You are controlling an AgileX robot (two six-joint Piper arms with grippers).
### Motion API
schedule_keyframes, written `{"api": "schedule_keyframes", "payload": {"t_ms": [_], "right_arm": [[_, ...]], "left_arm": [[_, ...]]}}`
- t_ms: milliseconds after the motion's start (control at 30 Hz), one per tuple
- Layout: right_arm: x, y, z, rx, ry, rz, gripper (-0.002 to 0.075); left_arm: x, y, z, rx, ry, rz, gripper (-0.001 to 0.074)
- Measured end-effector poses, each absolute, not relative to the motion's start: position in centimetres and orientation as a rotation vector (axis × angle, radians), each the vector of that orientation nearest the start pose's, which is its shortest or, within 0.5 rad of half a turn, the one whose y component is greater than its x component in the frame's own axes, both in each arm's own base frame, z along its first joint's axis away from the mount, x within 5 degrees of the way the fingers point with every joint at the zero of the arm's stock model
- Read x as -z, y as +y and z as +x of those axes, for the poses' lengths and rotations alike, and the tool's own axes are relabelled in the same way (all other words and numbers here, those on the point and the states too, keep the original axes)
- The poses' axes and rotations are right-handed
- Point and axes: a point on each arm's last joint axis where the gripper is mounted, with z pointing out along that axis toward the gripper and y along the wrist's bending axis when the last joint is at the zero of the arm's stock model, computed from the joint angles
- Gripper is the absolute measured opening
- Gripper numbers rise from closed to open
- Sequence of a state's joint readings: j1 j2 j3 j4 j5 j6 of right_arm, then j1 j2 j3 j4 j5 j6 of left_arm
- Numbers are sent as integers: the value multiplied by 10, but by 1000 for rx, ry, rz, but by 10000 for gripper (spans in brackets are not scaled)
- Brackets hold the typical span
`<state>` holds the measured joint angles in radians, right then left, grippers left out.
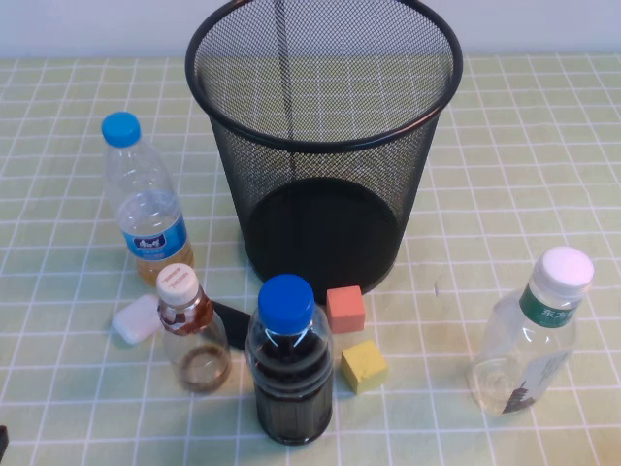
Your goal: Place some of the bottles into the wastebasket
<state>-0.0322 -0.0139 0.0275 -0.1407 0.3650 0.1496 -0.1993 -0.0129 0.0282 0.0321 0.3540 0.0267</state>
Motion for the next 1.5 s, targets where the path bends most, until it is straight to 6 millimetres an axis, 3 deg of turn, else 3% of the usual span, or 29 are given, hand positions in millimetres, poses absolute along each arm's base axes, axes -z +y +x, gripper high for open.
{"api": "schedule_keyframes", "payload": {"t_ms": [800, 1000, 1167, 1333, 1500], "right_arm": [[-172, -6, 52, 56, 1857, 81, -11], [-174, -6, 53, 52, 1834, 79, -11], [-188, -4, 56, 36, 1680, 57, -11], [-213, -1, 55, 7, 1397, 19, -11], [-225, 1, 52, -5, 1267, 2, -11]], "left_arm": [[-173, -10, 52, 93, 1836, 226, -4], [-179, -10, 54, 102, 1763, 216, -4], [-194, -11, 55, 118, 1601, 195, -4], [-218, -11, 53, 141, 1340, 159, -4], [-227, -11, 51, 146, 1237, 148, -4]]}}
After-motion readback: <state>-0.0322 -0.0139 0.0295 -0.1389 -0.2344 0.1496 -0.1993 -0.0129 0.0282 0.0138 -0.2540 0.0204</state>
